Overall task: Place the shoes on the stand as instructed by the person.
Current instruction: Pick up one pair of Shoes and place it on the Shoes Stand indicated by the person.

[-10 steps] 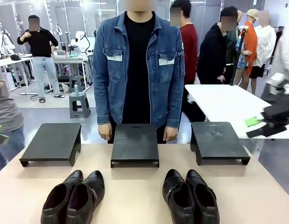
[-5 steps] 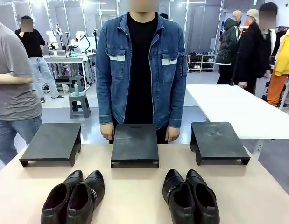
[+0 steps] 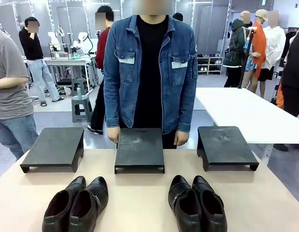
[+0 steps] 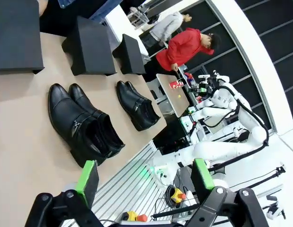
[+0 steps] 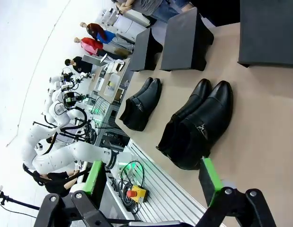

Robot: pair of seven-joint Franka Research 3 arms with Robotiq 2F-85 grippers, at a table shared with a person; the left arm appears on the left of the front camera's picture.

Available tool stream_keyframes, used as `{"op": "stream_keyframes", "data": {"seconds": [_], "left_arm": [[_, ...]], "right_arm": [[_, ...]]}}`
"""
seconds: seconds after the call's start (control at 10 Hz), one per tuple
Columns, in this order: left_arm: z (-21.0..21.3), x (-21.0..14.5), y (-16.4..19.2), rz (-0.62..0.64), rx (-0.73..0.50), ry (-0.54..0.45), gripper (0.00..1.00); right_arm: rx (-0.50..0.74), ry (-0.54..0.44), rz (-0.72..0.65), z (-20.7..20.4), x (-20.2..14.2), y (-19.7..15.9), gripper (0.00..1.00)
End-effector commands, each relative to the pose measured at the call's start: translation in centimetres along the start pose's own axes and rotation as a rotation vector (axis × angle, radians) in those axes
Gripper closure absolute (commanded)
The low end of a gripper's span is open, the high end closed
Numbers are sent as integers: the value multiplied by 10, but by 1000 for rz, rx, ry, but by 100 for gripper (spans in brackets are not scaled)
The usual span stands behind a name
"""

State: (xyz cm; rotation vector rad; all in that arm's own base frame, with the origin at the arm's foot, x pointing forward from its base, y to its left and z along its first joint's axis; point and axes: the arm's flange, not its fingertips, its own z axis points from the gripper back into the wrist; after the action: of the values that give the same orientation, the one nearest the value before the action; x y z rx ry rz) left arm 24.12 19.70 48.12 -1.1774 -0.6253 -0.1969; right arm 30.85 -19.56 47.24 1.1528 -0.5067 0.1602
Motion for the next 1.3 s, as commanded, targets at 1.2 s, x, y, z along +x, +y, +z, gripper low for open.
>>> {"op": "stream_keyframes", "data": {"seconds": [1.2], "left_arm": [[2,-2,1,0,-14,-9,0]], "right_arm": [[1,0,0,2,-1,0,0]]}}
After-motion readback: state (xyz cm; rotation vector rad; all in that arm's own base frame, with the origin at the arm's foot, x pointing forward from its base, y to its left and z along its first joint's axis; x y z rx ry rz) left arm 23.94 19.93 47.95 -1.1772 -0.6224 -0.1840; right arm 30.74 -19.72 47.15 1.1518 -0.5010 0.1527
